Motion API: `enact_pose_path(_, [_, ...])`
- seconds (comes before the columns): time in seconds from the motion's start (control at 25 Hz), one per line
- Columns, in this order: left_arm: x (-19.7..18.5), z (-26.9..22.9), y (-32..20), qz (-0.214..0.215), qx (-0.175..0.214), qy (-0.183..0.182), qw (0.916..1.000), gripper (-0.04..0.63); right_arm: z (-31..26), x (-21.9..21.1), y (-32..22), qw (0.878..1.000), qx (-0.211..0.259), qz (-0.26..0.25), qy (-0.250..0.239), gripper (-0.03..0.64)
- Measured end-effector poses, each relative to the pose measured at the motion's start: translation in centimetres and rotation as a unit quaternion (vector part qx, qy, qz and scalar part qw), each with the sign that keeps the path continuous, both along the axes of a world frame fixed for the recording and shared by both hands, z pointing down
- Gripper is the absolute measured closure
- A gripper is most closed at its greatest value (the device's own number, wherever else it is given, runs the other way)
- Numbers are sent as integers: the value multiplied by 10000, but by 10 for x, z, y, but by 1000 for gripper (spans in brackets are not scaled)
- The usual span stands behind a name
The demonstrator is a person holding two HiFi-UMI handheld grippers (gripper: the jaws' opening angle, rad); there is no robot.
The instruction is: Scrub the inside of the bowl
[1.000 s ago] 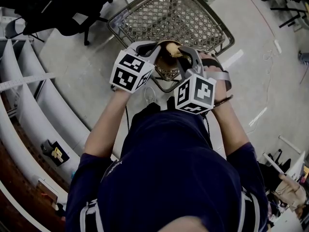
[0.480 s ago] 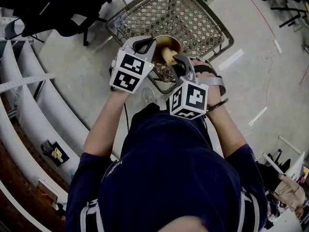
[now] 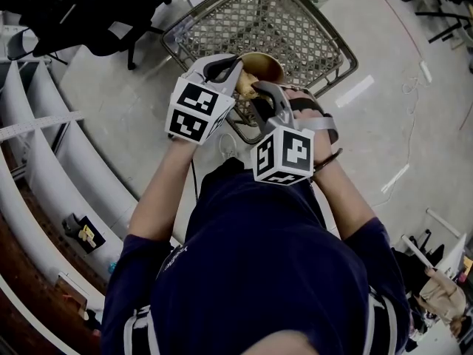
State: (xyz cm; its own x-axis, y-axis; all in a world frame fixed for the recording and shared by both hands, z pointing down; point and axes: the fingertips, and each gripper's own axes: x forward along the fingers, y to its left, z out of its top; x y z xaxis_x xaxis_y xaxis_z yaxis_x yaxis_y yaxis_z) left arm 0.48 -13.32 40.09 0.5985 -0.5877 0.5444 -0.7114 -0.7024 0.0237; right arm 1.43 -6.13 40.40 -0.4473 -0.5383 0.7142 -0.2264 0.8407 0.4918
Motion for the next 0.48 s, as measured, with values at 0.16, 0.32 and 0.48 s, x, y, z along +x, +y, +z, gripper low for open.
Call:
enact_pose_path(0.16, [-3, 2, -1, -29, 4, -77, 10000, 584, 13, 5, 12, 9989, -172, -273, 331, 554])
enact_pose_path(0.32, [-3, 7, -1, -25, -67, -206, 9998, 584, 19, 20, 13, 9968, -233, -343, 683, 554])
enact_pose_path(0.48, [1, 11, 1, 47, -114, -272, 9996, 584, 15, 38, -3, 9954, -56, -164, 946, 554])
